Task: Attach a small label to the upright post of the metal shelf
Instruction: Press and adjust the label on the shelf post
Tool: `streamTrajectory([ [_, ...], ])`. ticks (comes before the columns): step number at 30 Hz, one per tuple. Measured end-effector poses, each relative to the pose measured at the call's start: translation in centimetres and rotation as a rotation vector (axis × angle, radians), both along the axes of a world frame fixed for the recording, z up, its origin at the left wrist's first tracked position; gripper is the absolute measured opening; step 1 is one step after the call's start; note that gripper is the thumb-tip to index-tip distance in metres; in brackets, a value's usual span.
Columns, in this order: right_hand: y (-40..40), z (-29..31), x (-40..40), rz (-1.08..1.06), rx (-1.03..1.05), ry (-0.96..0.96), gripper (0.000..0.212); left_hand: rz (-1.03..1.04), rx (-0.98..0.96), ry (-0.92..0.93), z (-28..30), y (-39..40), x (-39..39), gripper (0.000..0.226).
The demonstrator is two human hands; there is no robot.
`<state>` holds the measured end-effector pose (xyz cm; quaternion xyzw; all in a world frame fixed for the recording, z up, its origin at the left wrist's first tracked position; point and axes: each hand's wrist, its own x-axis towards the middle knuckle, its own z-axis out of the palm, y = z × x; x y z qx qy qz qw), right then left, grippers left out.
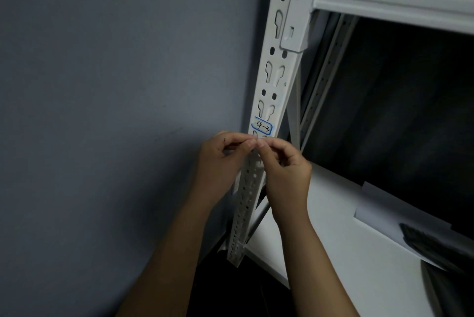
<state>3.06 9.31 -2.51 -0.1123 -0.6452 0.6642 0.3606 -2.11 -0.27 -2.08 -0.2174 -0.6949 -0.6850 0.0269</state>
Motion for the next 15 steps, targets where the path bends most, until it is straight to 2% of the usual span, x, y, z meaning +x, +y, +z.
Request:
streamTrajectory([
  [5, 0.0, -0.2, 0.0, -0.021, 0.017, -0.004, 0.013, 0.084, -0.046, 0.055, -0.2, 0.7, 0.3, 0.01],
  [9, 0.4, -0.6, -0.2, -0.1, -0.034, -0.018, 0.003, 0.252, -0.053, 0.082, -0.2, 1.2, 0.5, 0.007],
  [15, 1.4, -0.9, -1.1, -0.265, -0.129, 0.018, 0.009, 0.39, -0.116, 0.107, -0.8, 2.2, -0.6, 0.013],
])
